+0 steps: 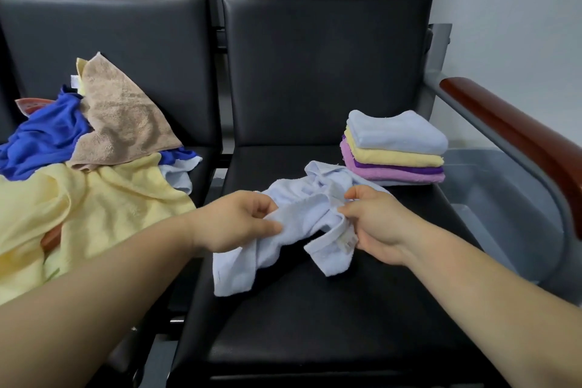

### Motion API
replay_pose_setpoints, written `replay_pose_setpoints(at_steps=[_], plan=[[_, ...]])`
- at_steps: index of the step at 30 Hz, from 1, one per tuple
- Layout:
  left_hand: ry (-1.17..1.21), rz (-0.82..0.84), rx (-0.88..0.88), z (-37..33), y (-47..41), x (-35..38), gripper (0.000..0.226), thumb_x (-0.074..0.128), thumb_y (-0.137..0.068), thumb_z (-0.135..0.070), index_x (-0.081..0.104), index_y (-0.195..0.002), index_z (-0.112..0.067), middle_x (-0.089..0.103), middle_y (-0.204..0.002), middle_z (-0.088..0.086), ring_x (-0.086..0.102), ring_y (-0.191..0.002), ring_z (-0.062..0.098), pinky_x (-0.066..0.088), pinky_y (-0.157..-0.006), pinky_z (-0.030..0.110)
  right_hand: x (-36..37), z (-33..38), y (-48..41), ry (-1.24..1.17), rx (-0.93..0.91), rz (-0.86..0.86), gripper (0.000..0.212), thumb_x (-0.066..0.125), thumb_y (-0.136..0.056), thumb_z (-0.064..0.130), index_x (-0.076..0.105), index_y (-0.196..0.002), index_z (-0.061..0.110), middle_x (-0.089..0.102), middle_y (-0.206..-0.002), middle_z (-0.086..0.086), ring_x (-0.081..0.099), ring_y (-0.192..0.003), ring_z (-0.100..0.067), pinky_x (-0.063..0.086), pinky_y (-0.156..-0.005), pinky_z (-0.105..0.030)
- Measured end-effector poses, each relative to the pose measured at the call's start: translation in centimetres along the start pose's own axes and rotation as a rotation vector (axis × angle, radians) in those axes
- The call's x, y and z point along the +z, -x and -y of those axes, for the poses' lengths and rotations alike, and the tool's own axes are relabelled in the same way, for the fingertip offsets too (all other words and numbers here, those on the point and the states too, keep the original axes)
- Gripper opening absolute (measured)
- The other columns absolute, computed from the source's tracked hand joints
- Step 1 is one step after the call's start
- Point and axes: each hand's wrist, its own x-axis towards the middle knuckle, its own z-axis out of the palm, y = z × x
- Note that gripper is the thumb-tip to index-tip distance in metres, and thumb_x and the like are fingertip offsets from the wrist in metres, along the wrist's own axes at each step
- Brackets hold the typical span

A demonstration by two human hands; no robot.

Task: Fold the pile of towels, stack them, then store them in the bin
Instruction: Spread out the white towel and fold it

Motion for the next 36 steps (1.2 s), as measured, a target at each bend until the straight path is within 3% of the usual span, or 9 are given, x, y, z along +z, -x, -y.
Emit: replay_pose_setpoints(at_steps=[4, 7, 10, 16, 19, 25, 27, 31, 36], plan=[[0.333, -0.018, -0.080, -0.7, -0.1, -0.3, 0.009, 0.071, -0.079, -0.028, 0.069, -0.080, -0.019, 0.058, -0.082, 0.008, 0.049, -0.078, 0.024, 0.038, -0.065, 0.031, 0.9, 0.4, 0.7, 0.171, -0.104, -0.044, 0.034, 0.060, -0.095, 0.016, 0.059, -0.062, 0.025, 0.050, -0.068, 0.006, 0.044, -0.073, -0.014, 0.036, -0.071, -0.032], [0.536, -0.047, -0.128, -0.8, -0.4, -0.8, 0.025, 0.068, -0.079, -0.022, 0.065, -0.099, -0.008, 0.060, -0.096, 0.017, 0.055, -0.090, 0.030, 0.047, -0.074, 0.037, 1.1, 0.3, 1.6, 0.657, -0.201, 0.026, 0.025, 0.076, -0.080, 0.046, 0.060, -0.079, 0.027, 0.056, -0.077, 0.014, 0.052, -0.074, -0.007, 0.041, -0.073, -0.025], [0.586, -0.059, -0.118, -1.1, -0.5, -1.3, 0.017, 0.067, -0.083, -0.020, 0.066, -0.095, -0.009, 0.064, -0.092, 0.015, 0.061, -0.085, 0.026, 0.049, -0.076, 0.037, 0.9, 0.3, 1.6, 0.913, -0.282, -0.022, 0.018, 0.078, -0.085, 0.043, 0.064, -0.089, 0.033, 0.063, -0.091, 0.015, 0.059, -0.082, -0.003, 0.042, -0.071, -0.018], [0.006, -0.116, 0.029, -2.4, 0.3, -1.7, 0.023, 0.072, -0.092, -0.035, 0.064, -0.082, -0.016, 0.062, -0.074, -0.006, 0.056, -0.069, 0.006, 0.046, -0.063, 0.025, -0.5, 1.6, 1.2, 0.868, -0.288, -0.101, 0.016, 0.078, -0.089, 0.034, 0.072, -0.083, 0.021, 0.071, -0.076, 0.004, 0.058, -0.065, -0.005, 0.048, -0.066, -0.023], [-0.353, -0.144, 0.093, -2.7, 0.2, -1.7, 0.030, 0.076, -0.086, -0.044, 0.060, -0.078, -0.019, 0.056, -0.069, -0.011, 0.053, -0.065, 0.005, 0.046, -0.063, 0.028, -0.6, 2.3, 1.3, 0.696, -0.281, -0.117, 0.021, 0.065, -0.099, 0.031, 0.059, -0.085, 0.016, 0.050, -0.064, 0.002, 0.043, -0.060, -0.012, 0.038, -0.062, -0.030], [-0.424, -0.134, 0.124, -2.8, -0.2, -1.9, 0.039, 0.081, -0.077, -0.052, 0.062, -0.077, -0.019, 0.062, -0.074, -0.001, 0.059, -0.069, 0.014, 0.051, -0.066, 0.036, 1.0, 2.2, 1.1, 0.429, -0.243, -0.030, 0.019, 0.063, -0.095, 0.041, 0.059, -0.098, 0.023, 0.051, -0.087, -0.001, 0.046, -0.080, -0.018, 0.037, -0.071, -0.034], [-0.386, -0.140, 0.155, -3.2, 0.0, -2.4, 0.040, 0.084, -0.073, -0.054, 0.063, -0.077, -0.020, 0.063, -0.076, -0.001, 0.060, -0.068, 0.012, 0.049, -0.062, 0.029, 1.0, 2.4, 1.4, 0.657, -0.201, 0.087, 0.040, 0.074, -0.074, 0.056, 0.064, -0.105, 0.032, 0.063, -0.101, 0.007, 0.060, -0.092, -0.013, 0.046, -0.079, -0.030], [-0.501, -0.047, 0.140, -3.5, 0.1, -2.5, 0.034, 0.086, -0.070, -0.050, 0.063, -0.076, -0.025, 0.063, -0.074, -0.004, 0.058, -0.069, 0.013, 0.050, -0.066, 0.033, 1.1, 2.0, 1.1, 1.300, -0.251, 0.085, 0.029, 0.075, -0.083, 0.036, 0.051, -0.069, 0.027, 0.054, -0.067, 0.008, 0.061, -0.068, -0.010, 0.041, -0.062, -0.017], [-0.600, 0.054, 0.034, -2.0, -0.5, -2.1, 0.030, 0.077, -0.080, -0.046, 0.059, -0.071, -0.024, 0.056, -0.064, -0.010, 0.054, -0.063, 0.008, 0.048, -0.065, 0.030, 1.2, 3.9, 2.0, 1.124, -0.398, -0.025, 0.032, 0.068, -0.092, 0.024, 0.048, -0.067, 0.020, 0.053, -0.063, 0.010, 0.052, -0.059, 0.005, 0.040, -0.062, -0.020]])
